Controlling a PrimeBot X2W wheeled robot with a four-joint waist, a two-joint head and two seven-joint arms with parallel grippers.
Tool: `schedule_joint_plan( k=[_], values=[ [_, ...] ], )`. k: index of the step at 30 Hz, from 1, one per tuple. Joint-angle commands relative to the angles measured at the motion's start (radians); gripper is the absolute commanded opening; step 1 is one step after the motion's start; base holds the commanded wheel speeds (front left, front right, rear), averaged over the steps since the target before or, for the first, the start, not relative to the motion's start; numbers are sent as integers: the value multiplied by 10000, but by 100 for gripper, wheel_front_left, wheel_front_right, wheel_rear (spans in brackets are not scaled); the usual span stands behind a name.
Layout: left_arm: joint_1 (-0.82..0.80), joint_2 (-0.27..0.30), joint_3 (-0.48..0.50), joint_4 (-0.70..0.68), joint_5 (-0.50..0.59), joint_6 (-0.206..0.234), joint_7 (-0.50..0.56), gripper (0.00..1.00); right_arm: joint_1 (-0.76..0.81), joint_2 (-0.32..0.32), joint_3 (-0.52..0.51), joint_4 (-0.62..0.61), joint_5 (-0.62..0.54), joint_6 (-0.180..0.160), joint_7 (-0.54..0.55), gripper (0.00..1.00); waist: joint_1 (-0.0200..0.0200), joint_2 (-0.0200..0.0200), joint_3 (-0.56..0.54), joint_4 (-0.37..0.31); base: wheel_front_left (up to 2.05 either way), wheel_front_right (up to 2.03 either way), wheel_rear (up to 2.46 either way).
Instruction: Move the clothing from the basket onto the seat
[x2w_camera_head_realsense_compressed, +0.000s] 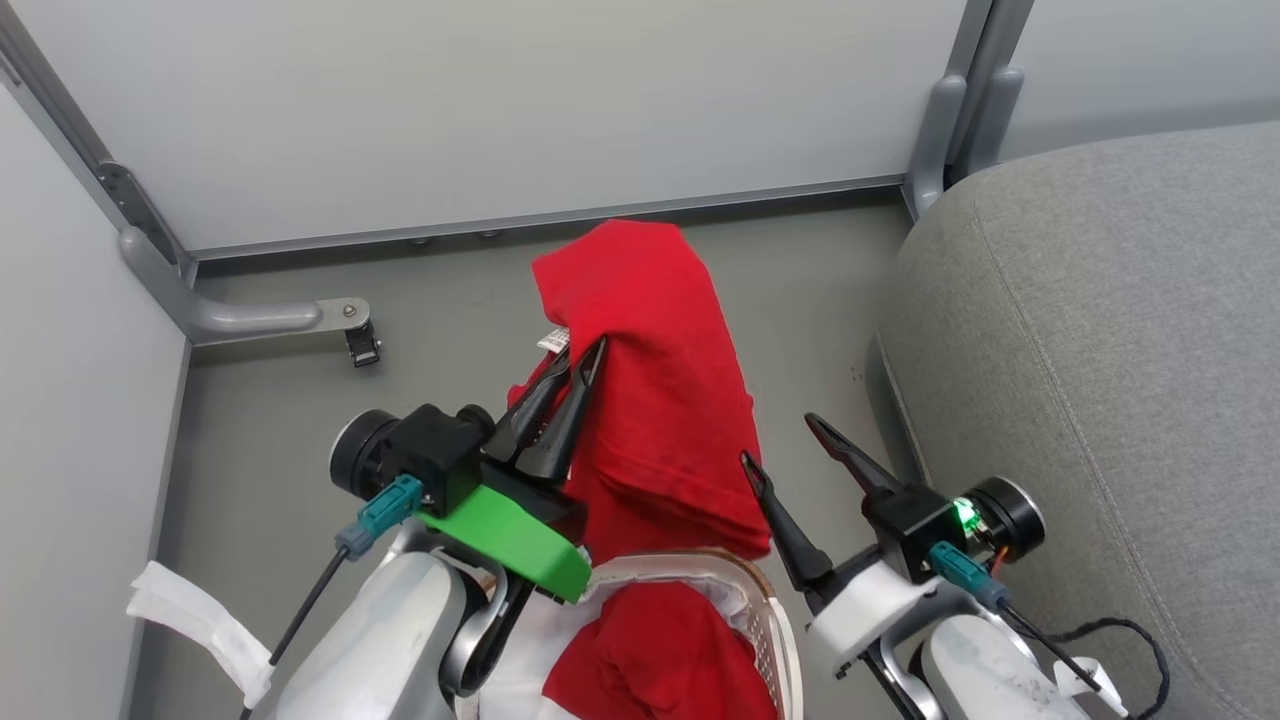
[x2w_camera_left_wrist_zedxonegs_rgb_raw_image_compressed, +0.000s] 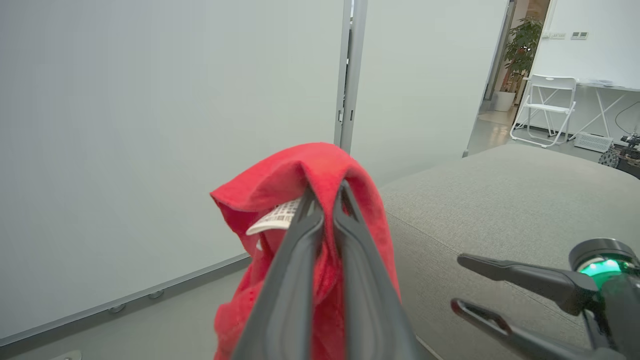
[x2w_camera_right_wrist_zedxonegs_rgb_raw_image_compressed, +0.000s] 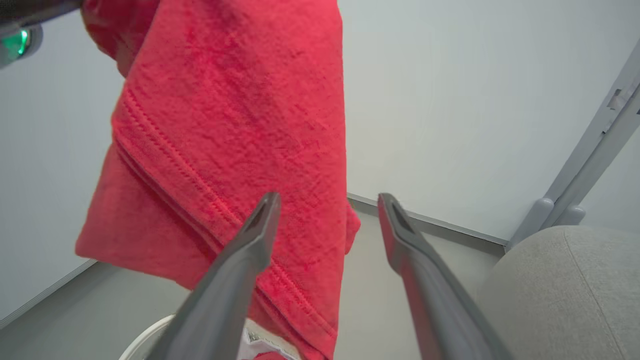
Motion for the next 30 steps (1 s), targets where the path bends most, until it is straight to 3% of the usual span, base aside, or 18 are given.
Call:
schedule_joint_plan(
  k=[1,14,30],
  values=[
    [4,-16,-28,-55,106,7,-34,0,-193,-50,108,-108,33,-10,-45,100,1,0,-33,13,0,0,0],
    [114,-40,-485,-31,117,7,-36,0,-1251,-92,1177,55,-108,-10,-45,100,1,0,-208,111,0,0,0],
    [174,-282,-1008,122,44,7,-36,0,-1295,-42,1922,134,201,-10,-45,100,1,0,-350,263,0,0,0]
  ],
)
